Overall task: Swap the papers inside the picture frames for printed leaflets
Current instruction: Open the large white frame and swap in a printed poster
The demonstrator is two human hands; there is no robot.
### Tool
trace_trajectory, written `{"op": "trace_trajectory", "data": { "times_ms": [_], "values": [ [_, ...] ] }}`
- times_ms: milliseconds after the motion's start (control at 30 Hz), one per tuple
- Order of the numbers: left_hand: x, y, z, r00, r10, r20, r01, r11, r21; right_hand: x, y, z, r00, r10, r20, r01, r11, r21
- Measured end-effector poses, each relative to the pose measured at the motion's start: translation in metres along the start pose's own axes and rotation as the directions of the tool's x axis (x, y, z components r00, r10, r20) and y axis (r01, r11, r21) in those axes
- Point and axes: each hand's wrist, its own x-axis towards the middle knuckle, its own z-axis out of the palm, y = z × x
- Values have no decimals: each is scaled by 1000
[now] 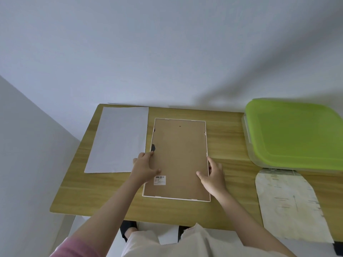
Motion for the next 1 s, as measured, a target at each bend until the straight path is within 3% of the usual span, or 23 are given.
{"op": "trace_trajectory", "data": {
  "times_ms": [200,300,1000],
  "values": [
    [8,-5,0,1000,-10,29,10,1000,20,-31,11,-23,954,-55,293,90,990,-107],
    [11,-4,-1,999,-12,42,11,1000,22,-41,15,-27,932,-38,361,96,985,-145],
    [25,-1,-15,997,-82,-11,76,957,-280,-44,13,-24,966,-63,250,72,997,-28]
  ]
}}
